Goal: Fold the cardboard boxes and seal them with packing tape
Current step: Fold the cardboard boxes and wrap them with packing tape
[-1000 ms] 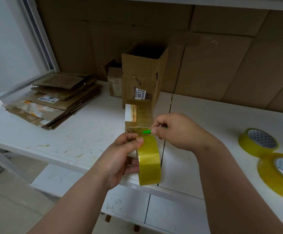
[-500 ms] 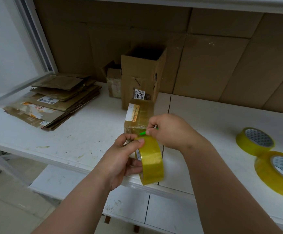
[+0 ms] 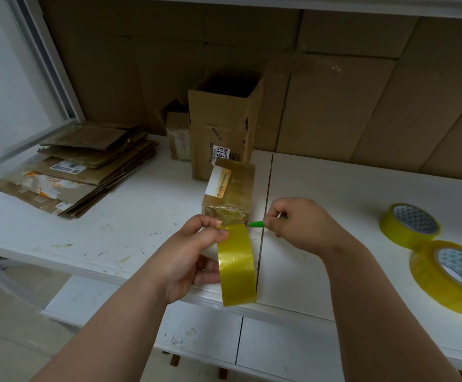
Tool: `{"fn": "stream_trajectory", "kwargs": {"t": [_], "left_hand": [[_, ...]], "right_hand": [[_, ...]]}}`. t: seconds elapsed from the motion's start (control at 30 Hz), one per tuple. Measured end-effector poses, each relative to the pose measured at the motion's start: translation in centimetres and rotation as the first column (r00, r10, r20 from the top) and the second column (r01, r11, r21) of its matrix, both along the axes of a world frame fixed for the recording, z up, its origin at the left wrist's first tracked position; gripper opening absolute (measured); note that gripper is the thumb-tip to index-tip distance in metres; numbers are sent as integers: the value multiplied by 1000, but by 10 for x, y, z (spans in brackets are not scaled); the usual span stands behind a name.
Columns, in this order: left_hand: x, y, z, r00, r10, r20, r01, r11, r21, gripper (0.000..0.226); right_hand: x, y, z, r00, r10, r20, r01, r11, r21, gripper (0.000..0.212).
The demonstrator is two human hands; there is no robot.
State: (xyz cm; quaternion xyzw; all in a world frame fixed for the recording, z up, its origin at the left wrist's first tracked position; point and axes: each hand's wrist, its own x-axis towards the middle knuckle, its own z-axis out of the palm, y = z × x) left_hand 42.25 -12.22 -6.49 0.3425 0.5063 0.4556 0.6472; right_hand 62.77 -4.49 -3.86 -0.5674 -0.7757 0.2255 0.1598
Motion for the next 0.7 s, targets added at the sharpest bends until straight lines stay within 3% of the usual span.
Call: {"fn": "stream_trajectory", "kwargs": {"t": [0.13, 0.23, 0.3, 0.33, 0.37, 0.4, 0.47, 0.5, 0.57, 0.7], "left_hand": [[-1, 3, 2, 1000, -6, -2, 6, 1000, -3, 21], [-1, 4, 2, 1000, -8, -5, 8, 1000, 0, 21], [0, 4, 1, 1000, -16, -3, 16, 1000, 2, 20], [0, 4, 0, 1000, -20, -1, 20, 1000, 3, 19], [1, 4, 0, 1000, -24, -1, 24, 1000, 5, 19], [1, 5, -1, 1000, -27, -2, 27, 1000, 7, 18], [2, 6, -1, 1000, -26, 0, 26, 1000, 9, 17], [3, 7, -1, 1000, -25, 3, 25, 1000, 10, 16], [4, 8, -2, 1000, -21, 11, 21, 1000, 13, 14], [1, 10, -3, 1000, -4, 27, 4, 1000, 19, 10]], "right_hand": [[22, -2, -32, 994, -109, -20, 104, 984, -147, 14], [22, -6, -53, 960, -183, 210, 224, 956, -191, 16], [16, -7, -58, 917, -225, 328, 263, 962, -76, 30], [10, -8, -57, 916, -267, 301, 280, 960, -2, 34], [4, -11, -53, 929, -324, 178, 323, 946, 35, 32], [-3, -14, -48, 927, -374, -36, 374, 927, -3, 24], [-20, -21, -38, 802, -416, -429, 330, 907, -262, 28], [-28, -27, -33, 762, -421, -491, 262, 895, -360, 37], [-39, -35, -25, 778, -404, -481, 176, 875, -451, 50], [-51, -36, -23, 745, -451, -492, 160, 836, -525, 49]]}}
